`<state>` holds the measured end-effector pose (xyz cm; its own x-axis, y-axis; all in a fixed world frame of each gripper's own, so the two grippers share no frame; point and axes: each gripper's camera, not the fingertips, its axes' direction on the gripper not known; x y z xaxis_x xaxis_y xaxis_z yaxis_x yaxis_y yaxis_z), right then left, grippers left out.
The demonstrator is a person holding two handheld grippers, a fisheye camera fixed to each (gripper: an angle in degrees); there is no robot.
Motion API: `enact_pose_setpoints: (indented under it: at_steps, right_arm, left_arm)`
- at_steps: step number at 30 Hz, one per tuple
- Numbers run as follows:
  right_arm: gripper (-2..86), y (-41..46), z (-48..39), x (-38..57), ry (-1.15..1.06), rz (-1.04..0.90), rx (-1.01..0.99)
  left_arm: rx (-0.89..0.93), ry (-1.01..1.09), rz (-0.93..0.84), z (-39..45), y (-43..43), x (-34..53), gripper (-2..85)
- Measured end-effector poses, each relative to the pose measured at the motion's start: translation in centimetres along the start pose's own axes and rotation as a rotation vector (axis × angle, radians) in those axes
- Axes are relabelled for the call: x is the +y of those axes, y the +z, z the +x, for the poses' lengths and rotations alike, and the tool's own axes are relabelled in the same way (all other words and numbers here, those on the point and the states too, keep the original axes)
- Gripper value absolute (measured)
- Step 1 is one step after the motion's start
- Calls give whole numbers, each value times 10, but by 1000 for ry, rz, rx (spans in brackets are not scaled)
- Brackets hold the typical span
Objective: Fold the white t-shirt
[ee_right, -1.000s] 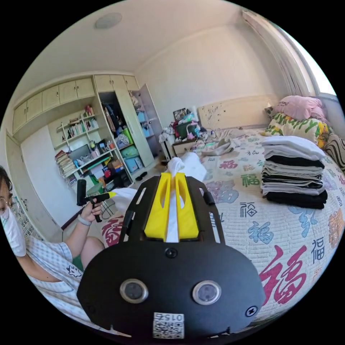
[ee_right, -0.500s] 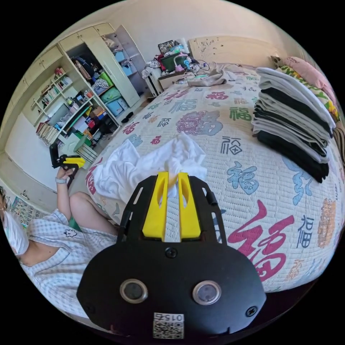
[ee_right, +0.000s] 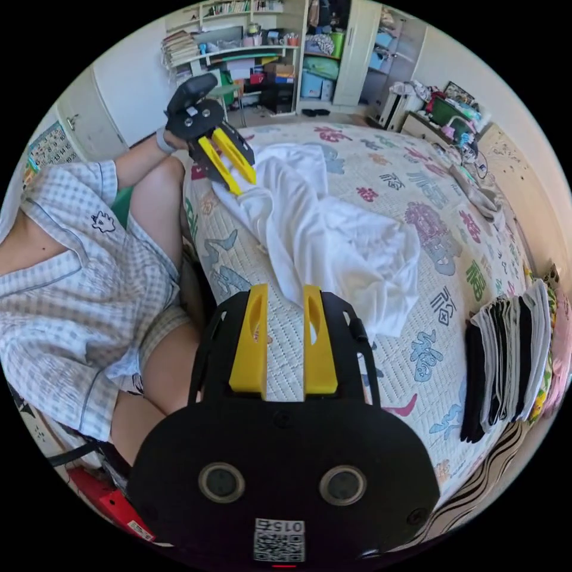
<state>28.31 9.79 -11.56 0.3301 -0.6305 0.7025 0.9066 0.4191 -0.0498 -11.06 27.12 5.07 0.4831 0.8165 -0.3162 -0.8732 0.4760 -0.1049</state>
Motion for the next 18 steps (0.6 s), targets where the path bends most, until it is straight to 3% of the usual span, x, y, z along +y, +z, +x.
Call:
enact_pose_setpoints:
  at_steps: [9,18]
  right_arm:
    - [86,30,-21,-13,-26,-61,144]
    - [41,49,-39,-11,-9,-89,271]
  left_arm:
    - [34,-292,392,-43,-61,66,5]
    - [80,-325,281,-35,-48,91,40]
